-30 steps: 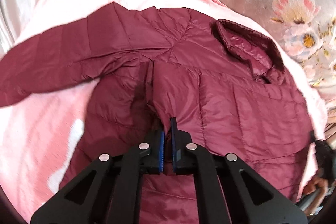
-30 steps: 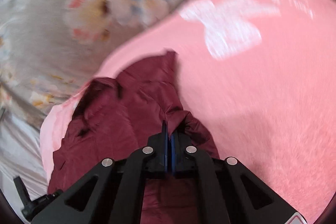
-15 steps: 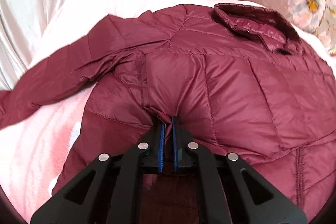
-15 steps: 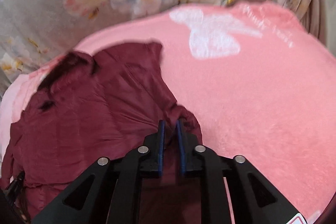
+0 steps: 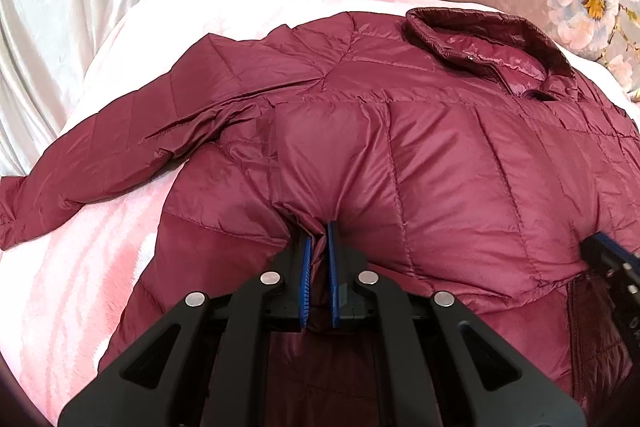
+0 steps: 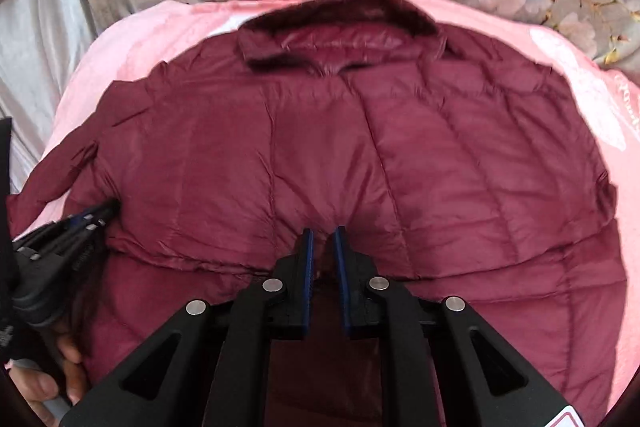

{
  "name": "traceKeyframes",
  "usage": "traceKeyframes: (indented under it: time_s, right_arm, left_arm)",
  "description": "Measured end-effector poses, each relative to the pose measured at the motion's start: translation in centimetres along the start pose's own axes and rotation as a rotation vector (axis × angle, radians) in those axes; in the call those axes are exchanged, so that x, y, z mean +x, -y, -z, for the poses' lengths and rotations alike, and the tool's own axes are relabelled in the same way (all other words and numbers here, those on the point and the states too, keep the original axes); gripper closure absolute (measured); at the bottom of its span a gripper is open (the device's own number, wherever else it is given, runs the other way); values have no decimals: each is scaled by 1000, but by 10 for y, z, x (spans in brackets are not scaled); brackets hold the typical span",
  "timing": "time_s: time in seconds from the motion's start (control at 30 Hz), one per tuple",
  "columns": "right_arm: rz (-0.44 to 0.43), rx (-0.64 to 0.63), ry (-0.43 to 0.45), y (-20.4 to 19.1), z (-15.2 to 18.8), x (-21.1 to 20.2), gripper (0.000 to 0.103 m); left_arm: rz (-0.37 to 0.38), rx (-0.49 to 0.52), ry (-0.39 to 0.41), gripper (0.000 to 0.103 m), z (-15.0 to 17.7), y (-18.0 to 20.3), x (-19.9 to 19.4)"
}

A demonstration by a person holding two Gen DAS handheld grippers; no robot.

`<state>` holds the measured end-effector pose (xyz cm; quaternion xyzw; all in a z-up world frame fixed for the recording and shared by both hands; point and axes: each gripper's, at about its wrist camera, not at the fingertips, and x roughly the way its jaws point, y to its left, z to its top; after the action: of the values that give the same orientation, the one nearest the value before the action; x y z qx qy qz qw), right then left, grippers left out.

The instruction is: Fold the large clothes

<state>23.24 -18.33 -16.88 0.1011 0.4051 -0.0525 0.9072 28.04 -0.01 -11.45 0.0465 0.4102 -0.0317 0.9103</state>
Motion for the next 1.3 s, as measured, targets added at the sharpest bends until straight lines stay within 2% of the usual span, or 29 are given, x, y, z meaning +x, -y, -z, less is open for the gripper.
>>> traceKeyframes:
  time_s: [0.2, 0.27, 0.33, 0.37, 0.43, 0.5, 0.6, 0.7, 0.8, 0.87, 1.0, 1.03, 1.1, 1.2, 1.3]
  right_arm:
    - [15, -4, 20, -2, 4, -1, 95]
    - [27, -14, 21, -5, 4, -1, 95]
    - [45, -21, 35, -8, 5, -9, 95]
    - [52, -26, 54, -10, 7, -15, 91]
    - [34, -21, 99, -13, 14, -34, 84]
    - [11, -19, 120, -16, 21, -46, 81]
    - [5, -46, 116, -25, 33, -54, 81]
    - [17, -68, 104, -31, 41, -51, 78]
    - [21, -54, 76, -31, 46, -45, 75]
    - [21, -37, 67, -27, 46, -42, 73]
    - [28, -26, 59, -25, 47, -40, 69]
    - [31, -28, 60, -25, 47, -40, 68]
    - [36, -31, 61, -25, 47, -40, 68]
    - [30, -25, 70, -24, 48, -42, 67]
    - [26, -6, 109, -20, 48, -51, 67]
  left_arm:
    - [25, -19, -1, 96, 0, -3, 0]
    - [67, -53, -4, 93, -1, -10, -1]
    - [152, -140, -22, 77, -2, -34, -9]
    - [195, -210, -28, 70, -1, -56, -18]
    - [212, -317, 6, 31, 3, -98, -37]
    - [164, -413, 64, 17, 11, -148, -57]
    - [36, -547, 92, 16, 23, -229, -69]
    - [-58, -705, 53, 16, 38, -307, -62]
    - [-123, -872, 45, 17, 56, -369, -54]
    - [-159, -922, 39, 19, 61, -391, -48]
    - [-154, -958, 18, 38, 59, -407, -28]
    - [-176, -932, 27, 59, 53, -404, -26]
    - [-150, -870, 23, 99, 40, -396, -20]
    - [-148, -793, 51, 100, 12, -374, -27]
    - [-115, -633, 148, 101, -33, -323, -58]
